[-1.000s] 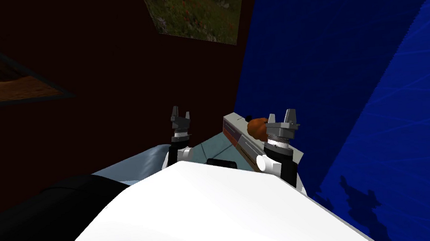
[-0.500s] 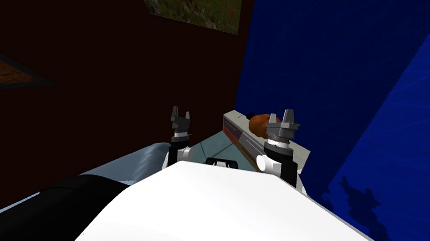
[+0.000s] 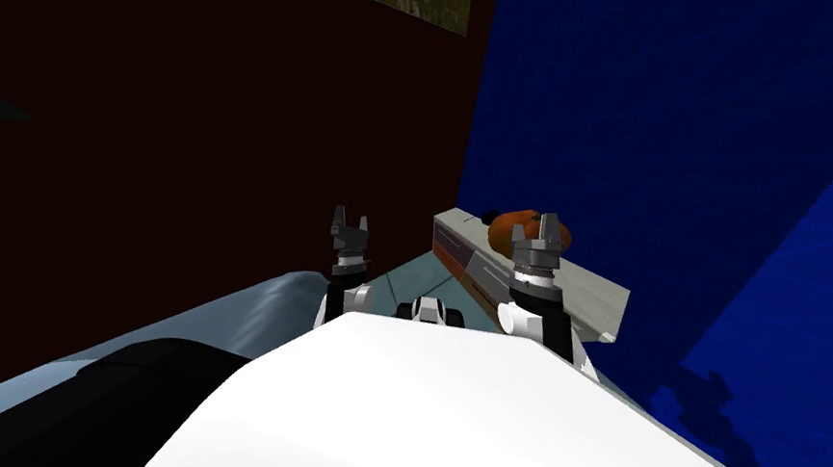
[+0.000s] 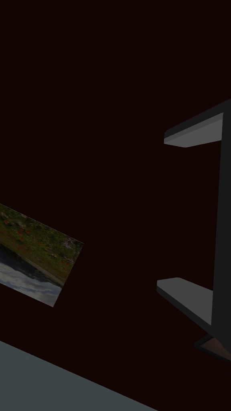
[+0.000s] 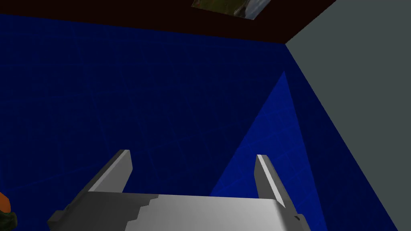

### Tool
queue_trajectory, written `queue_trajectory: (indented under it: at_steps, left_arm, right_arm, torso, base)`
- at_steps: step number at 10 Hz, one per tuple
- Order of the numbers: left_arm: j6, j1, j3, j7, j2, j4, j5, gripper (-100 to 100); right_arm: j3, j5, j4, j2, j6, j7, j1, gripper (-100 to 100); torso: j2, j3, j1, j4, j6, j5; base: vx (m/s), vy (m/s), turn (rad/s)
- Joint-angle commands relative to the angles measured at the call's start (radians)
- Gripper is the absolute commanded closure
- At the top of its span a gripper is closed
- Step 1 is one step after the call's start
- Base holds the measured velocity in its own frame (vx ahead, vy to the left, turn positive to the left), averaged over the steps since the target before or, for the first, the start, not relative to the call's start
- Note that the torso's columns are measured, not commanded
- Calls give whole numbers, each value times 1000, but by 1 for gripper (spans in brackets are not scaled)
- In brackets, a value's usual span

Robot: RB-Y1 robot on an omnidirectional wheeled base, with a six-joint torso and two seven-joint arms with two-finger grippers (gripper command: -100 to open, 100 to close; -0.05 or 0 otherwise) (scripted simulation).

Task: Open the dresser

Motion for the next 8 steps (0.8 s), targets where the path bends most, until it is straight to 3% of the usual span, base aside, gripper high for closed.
queue_trajectory:
  at_steps: [1, 5, 6, 8]
  left_arm:
    - [0, 0, 0, 0, 0, 0, 0, 0]
    - [0, 0, 0, 0, 0, 0, 0, 0]
    - [0, 0, 0, 0, 0, 0, 0, 0]
    - [0, 0, 0, 0, 0, 0, 0, 0]
  right_arm:
    - [10, 75, 47, -61, 36, 45, -12, -100]
    - [32, 186, 116, -126, 80, 115, -15, -100]
    - [32, 203, 116, -126, 80, 115, -15, -100]
    - [49, 276, 170, -164, 115, 170, -18, -100]
  torso:
    - [3, -5, 0, 3, 0, 0]
    - [10, -1, 0, 6, 0, 0]
    - [7, -3, 0, 5, 0, 0]
    - [6, -4, 0, 5, 0, 0]
  base:
    - [107, 3, 43]
    - [97, -3, 39]
    - [99, -2, 26]
    - [111, -5, 53]
